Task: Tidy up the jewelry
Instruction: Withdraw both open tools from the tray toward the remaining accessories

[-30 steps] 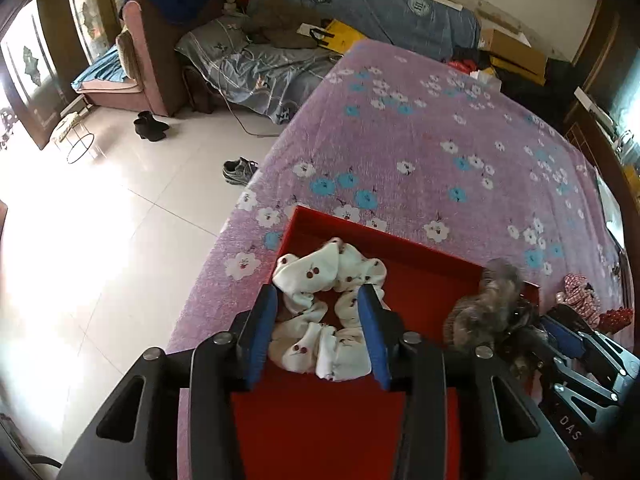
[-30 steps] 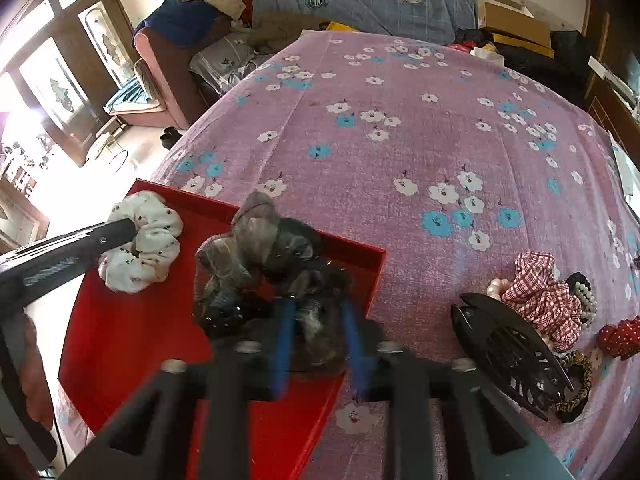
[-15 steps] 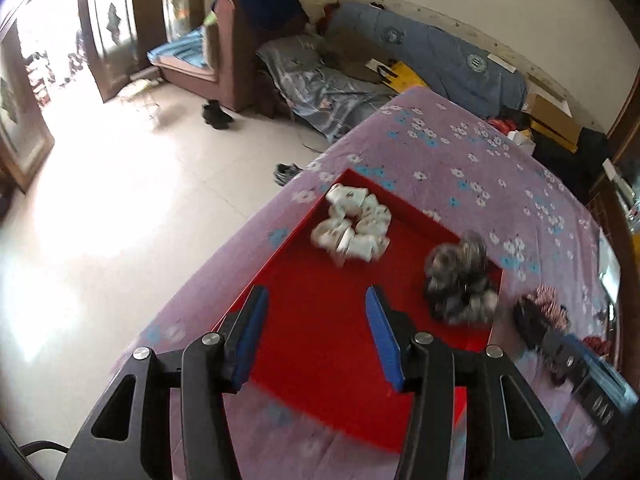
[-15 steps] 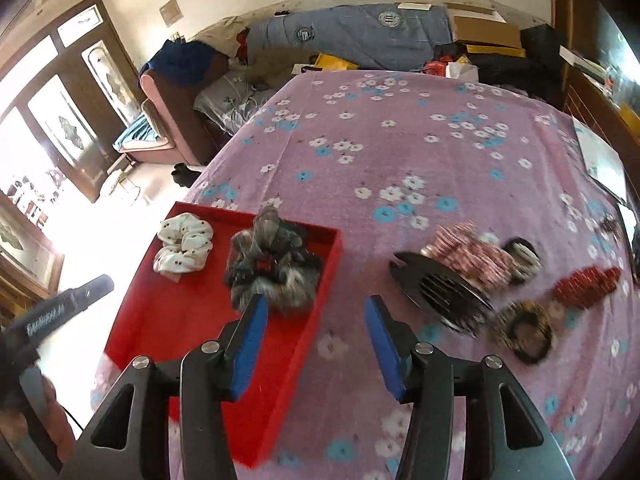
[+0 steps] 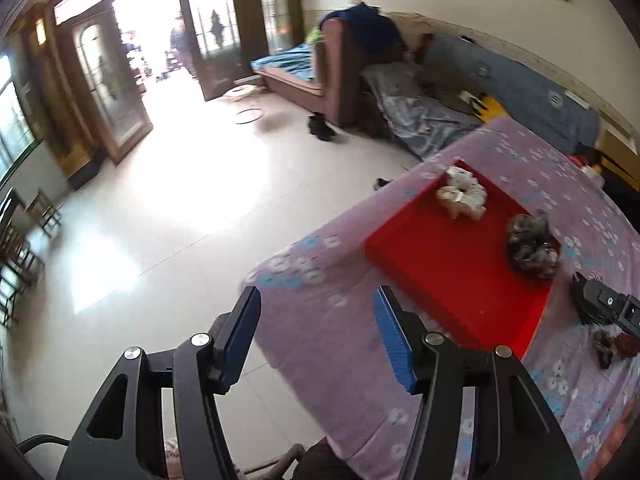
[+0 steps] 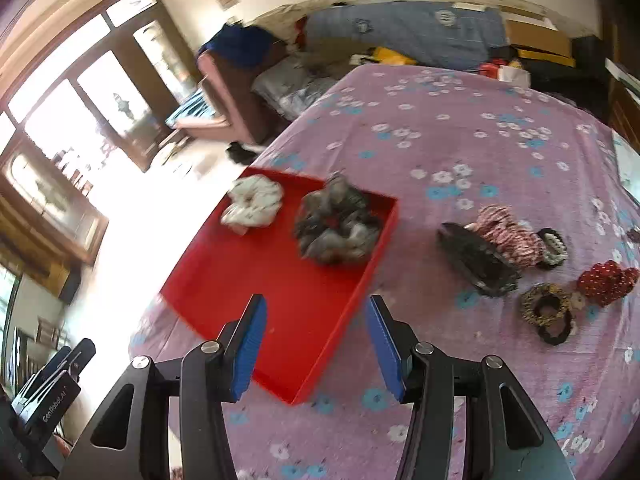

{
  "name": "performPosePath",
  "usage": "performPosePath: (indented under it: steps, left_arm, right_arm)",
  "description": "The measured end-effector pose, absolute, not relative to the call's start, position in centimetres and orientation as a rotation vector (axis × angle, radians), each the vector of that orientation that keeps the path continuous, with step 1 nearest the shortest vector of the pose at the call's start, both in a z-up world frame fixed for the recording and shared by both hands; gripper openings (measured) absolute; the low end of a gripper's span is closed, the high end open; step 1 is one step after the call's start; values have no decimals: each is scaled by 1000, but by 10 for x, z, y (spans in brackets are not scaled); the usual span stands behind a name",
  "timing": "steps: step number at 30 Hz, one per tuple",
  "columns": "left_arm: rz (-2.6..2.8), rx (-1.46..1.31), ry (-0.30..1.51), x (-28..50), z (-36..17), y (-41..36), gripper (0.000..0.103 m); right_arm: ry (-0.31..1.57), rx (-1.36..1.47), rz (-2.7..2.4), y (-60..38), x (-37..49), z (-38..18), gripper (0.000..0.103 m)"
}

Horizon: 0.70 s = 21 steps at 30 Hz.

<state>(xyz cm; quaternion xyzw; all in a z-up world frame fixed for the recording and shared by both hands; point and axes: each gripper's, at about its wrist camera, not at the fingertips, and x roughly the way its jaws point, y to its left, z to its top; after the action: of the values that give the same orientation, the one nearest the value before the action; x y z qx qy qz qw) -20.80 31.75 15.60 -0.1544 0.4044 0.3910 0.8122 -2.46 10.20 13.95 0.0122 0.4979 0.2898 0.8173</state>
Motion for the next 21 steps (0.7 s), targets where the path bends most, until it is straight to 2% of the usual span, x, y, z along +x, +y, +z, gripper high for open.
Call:
performPosePath:
  steps: [7,19,21]
  left_arm:
    - [814,-297,858,-211,162,298,58]
    - [553,-295,876,-139,153,242,58]
    - [506,-293,874,-126,150,231,58]
  right_arm:
    - [1072,32,636,84,-45,136,56]
    - [1044,145,441,-6,-49,134,57]
    - [1026,150,406,-21,-53,133,61]
